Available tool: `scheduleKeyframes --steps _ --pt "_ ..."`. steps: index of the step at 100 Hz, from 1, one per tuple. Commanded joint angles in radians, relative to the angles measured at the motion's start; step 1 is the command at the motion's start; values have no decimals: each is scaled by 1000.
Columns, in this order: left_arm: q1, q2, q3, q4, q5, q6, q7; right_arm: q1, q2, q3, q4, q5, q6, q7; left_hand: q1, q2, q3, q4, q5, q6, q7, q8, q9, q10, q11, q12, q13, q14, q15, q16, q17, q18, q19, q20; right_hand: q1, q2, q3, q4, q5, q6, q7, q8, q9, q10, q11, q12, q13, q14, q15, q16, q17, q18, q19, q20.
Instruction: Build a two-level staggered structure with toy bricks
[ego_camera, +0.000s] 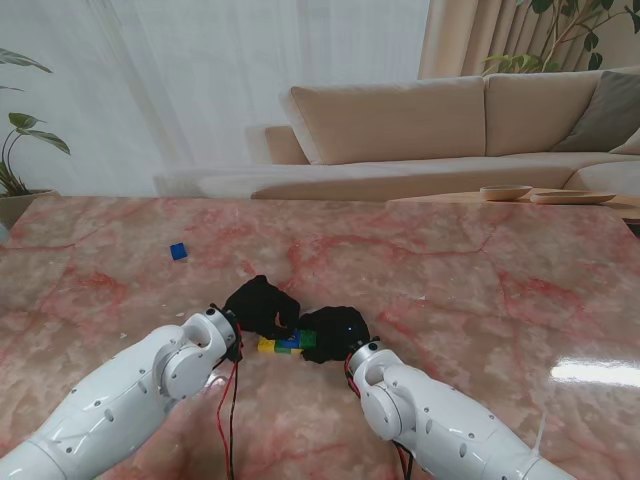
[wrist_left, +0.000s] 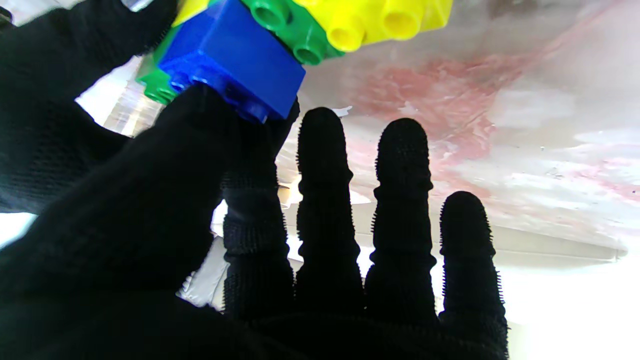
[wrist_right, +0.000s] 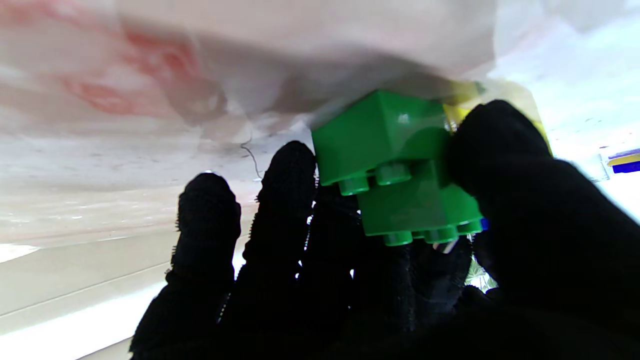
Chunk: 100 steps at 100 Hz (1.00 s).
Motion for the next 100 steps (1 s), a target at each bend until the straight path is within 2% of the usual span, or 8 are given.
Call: scheduleKeyframes --steps 1,42,68,73,87,100 --pt "13 -3 10 34 -12 9 -16 -11 1 -1 7 4 -1 19 49 -44 -14 27 37 10 -5 -15 55 -4 3 -14 34 -23 31 6 -4 24 39 17 41 6 22 -14 9 -28 8 -2 15 -6 -25 -19 6 -33 16 18 -1 -15 31 1" --pt "-11 0 42 67 -40 19 -66 -15 3 2 3 4 -4 24 61 -46 -14 29 83 40 -29 -56 95 18 -4 -75 65 -25 45 10 9 21 56 14 45 10 21 -21 7 -32 15 -8 16 -8 -27 1 6 -32 14 18 -1 -15 31 1" --pt "-30 5 67 92 -43 6 -87 -18 6 6 -5 1 -1 32 63 -42 -20 32 90 30 -36 -69 95 7 -6 -83 56 -27 41 10 3 18 54 11 48 10 23 -24 6 -34 19 -13 18 -7 -31 12 6 -32 14 18 -1 -15 31 1" --pt "-27 1 63 98 -55 -3 -82 -18 6 5 -4 0 -2 31 66 -39 -17 34 82 28 -36 -66 85 5 -9 -76 32 0 35 12 -11 16 46 8 48 9 23 -24 5 -34 20 -13 19 -8 -33 13 6 -32 14 18 -1 -15 31 1" --pt "-6 -8 34 95 -62 -32 -35 -18 5 5 -1 1 -4 27 51 -62 -7 23 8 11 -40 -20 18 -17 -21 -29 -40 -13 -7 9 -53 7 5 -3 52 7 21 -28 10 -38 26 -14 25 -8 -33 19 8 -32 14 18 -1 -15 31 1" --pt "18 -20 3 83 -84 -55 5 -17 5 5 -1 0 -7 27 29 -98 -1 6 -49 33 -83 27 -94 -10 72 -87 -92 -14 -43 2 -78 5 -25 -2 55 6 19 -33 12 -43 32 -18 31 -8 -34 26 11 -32 13 17 1 -12 31 1"
